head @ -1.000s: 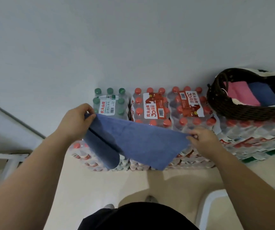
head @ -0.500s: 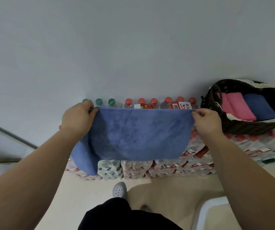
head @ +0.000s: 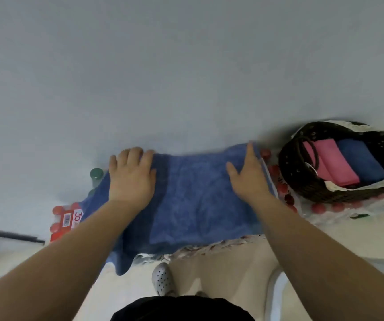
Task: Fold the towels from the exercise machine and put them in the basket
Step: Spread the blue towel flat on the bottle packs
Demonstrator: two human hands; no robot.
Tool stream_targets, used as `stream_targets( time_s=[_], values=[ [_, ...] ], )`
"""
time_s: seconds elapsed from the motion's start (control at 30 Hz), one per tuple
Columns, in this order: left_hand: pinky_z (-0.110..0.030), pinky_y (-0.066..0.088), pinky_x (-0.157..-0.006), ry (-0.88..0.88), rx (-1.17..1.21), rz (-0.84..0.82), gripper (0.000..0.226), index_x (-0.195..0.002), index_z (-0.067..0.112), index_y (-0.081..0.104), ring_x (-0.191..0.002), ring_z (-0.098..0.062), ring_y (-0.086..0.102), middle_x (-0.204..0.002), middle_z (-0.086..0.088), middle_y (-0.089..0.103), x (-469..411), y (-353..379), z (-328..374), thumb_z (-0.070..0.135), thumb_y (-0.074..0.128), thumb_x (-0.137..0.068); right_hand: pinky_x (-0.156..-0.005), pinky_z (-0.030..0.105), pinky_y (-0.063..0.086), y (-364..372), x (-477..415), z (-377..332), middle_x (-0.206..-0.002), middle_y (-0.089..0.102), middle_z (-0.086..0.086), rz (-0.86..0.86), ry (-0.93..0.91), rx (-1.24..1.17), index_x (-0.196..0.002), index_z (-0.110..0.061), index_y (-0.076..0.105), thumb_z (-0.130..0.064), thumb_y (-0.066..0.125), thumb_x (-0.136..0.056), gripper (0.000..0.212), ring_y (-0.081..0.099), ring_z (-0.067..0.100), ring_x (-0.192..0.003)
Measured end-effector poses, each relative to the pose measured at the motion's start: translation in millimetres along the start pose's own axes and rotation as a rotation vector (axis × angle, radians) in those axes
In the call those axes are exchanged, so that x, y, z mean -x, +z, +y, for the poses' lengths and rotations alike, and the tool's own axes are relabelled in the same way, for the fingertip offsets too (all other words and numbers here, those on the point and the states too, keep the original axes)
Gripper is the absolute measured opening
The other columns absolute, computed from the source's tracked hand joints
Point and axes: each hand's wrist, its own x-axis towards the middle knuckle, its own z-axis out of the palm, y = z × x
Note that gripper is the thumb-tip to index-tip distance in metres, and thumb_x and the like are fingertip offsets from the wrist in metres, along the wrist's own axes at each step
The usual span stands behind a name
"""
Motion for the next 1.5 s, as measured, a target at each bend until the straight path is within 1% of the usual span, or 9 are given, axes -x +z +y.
stream_targets(
  time_s=[0.07,0.13,0.5,0.8,0.93,1.13,1.3,1.4,1.5],
  values=[
    [-0.067,0.021,-0.111,0.010,0.022,-0.121,0.051,-0.138,0.016,0.051,-0.136,-0.039,0.036,-0.143,-0.014,0.048,34.5,20.2,15.8,0.037,0.048,-0.092,-0.123,0.055,0.002,31.5,10.2,15.3,-0.166,-0.011,0.009,-0.116,-0.059,0.345,-0.155,-0.033,-0.018,-0.066,0.026,-0.098,0.079,-0.008,0.036,-0.152],
    [-0.065,0.003,-0.114,-0.016,0.005,-0.247,0.063,-0.147,0.020,0.042,-0.148,-0.037,0.021,-0.156,-0.013,0.036,58.6,33.8,18.0,0.052,0.035,-0.094,-0.121,0.057,-0.008,46.2,16.0,23.0,-0.164,-0.022,0.006,-0.112,-0.093,0.517,-0.154,-0.034,-0.019,-0.070,0.014,-0.095,0.077,-0.020,0.033,-0.150],
    [-0.063,-0.005,-0.118,0.048,-0.084,-0.404,0.088,-0.158,0.027,-0.004,-0.152,-0.033,-0.009,-0.165,-0.012,-0.013,38.6,47.7,-11.6,0.077,0.002,-0.086,-0.123,0.050,-0.005,32.9,1.4,54.1,-0.166,-0.018,0.003,-0.029,-0.061,0.601,-0.155,-0.036,-0.017,-0.073,0.003,-0.090,0.077,-0.016,0.028,-0.152],
    [-0.060,-0.001,-0.120,0.011,-0.056,-0.331,0.081,-0.158,0.025,0.016,-0.153,-0.028,-0.001,-0.166,-0.007,0.006,39.0,29.9,-9.7,0.070,0.012,-0.091,-0.122,0.056,-0.005,22.7,-6.4,58.7,-0.166,-0.012,0.010,-0.042,-0.027,0.589,-0.158,-0.027,-0.012,-0.073,-0.004,-0.087,0.085,-0.014,0.031,-0.152],
    [-0.059,0.015,-0.118,-0.227,0.020,-0.164,0.065,-0.149,0.020,0.039,-0.147,-0.037,0.023,-0.158,-0.012,0.033,67.6,12.0,-26.8,0.054,0.031,-0.095,-0.120,0.059,-0.009,38.0,5.0,20.5,-0.166,-0.007,0.016,0.029,-0.293,0.580,-0.159,-0.024,0.000,-0.073,0.002,-0.091,0.085,-0.012,0.036,-0.152],
    [-0.051,0.045,-0.095,-0.718,0.220,-0.053,0.044,-0.131,0.013,0.048,-0.110,-0.036,0.055,-0.121,-0.013,0.060,100.6,2.8,-56.8,0.037,0.049,-0.095,-0.118,0.058,-0.016,96.7,28.9,-65.3,-0.164,-0.021,0.006,-0.258,-0.769,0.510,-0.158,-0.030,-0.005,-0.074,0.008,-0.091,0.081,-0.026,0.029,-0.149],
    [-0.046,0.051,-0.080,-0.888,0.398,-0.078,0.022,-0.102,0.027,0.060,-0.082,-0.023,0.060,-0.094,0.000,0.064,100.0,-3.5,-60.2,0.039,0.042,-0.097,-0.116,0.061,-0.017,125.2,32.9,-65.0,-0.165,-0.022,0.005,-0.348,-0.878,0.683,-0.157,-0.031,-0.010,-0.073,0.012,-0.093,0.080,-0.028,0.030,-0.148],
    [-0.050,0.050,-0.083,-0.991,0.461,-0.077,0.033,-0.082,0.026,0.055,-0.084,-0.025,0.059,-0.097,-0.003,0.060,91.1,-3.5,-71.3,0.047,0.033,-0.096,-0.116,0.062,-0.016,125.4,30.8,-63.9,-0.164,-0.022,0.005,-0.332,-0.886,0.696,-0.156,-0.030,-0.012,-0.074,0.008,-0.092,0.080,-0.027,0.031,-0.149],
    [-0.054,0.049,-0.091,-1.074,0.537,-0.172,0.049,-0.092,0.026,0.059,-0.094,-0.028,0.059,-0.109,-0.003,0.059,81.9,1.5,-88.9,0.062,0.026,-0.085,-0.117,0.062,-0.014,123.6,31.5,-63.7,-0.164,-0.022,0.005,-0.339,-0.894,0.690,-0.156,-0.031,-0.012,-0.074,0.006,-0.092,0.080,-0.026,0.030,-0.149]
  ],
)
